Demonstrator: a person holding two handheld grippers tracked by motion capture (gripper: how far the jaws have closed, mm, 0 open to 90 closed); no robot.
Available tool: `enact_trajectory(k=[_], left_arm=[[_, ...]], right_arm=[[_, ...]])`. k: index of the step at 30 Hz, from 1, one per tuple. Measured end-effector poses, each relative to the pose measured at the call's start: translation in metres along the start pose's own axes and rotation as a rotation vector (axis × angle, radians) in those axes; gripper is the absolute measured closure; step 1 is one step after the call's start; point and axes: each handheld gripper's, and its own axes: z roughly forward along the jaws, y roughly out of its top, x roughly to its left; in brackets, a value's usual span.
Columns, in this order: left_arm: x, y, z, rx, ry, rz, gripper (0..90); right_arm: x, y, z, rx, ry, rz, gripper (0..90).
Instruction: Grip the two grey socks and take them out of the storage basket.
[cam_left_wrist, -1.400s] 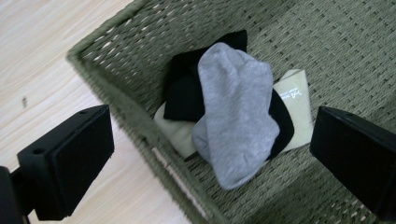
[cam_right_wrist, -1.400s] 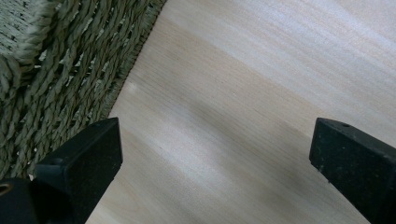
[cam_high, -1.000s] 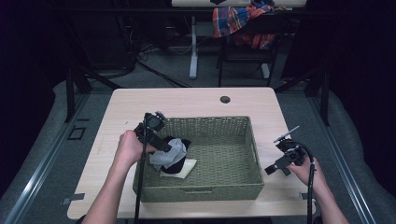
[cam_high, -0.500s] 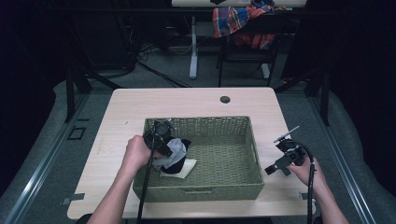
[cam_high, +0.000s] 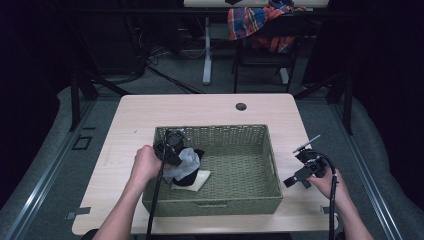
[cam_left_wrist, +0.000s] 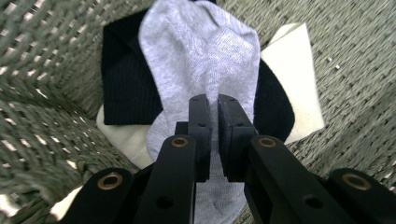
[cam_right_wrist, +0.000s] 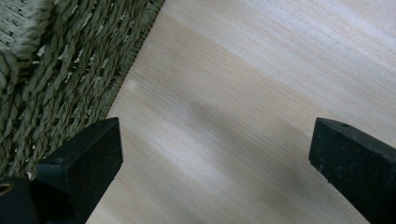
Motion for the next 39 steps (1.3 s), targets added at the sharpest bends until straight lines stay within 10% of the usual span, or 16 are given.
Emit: enact_trajectory(k=[39], left_arm=[[0.023,0.031,-0.043,0.002,-0.02,0.031,84.8]], right_arm=[[-0.002,-0.004,-0.002,-0.012,0.002,0.015,2.6]])
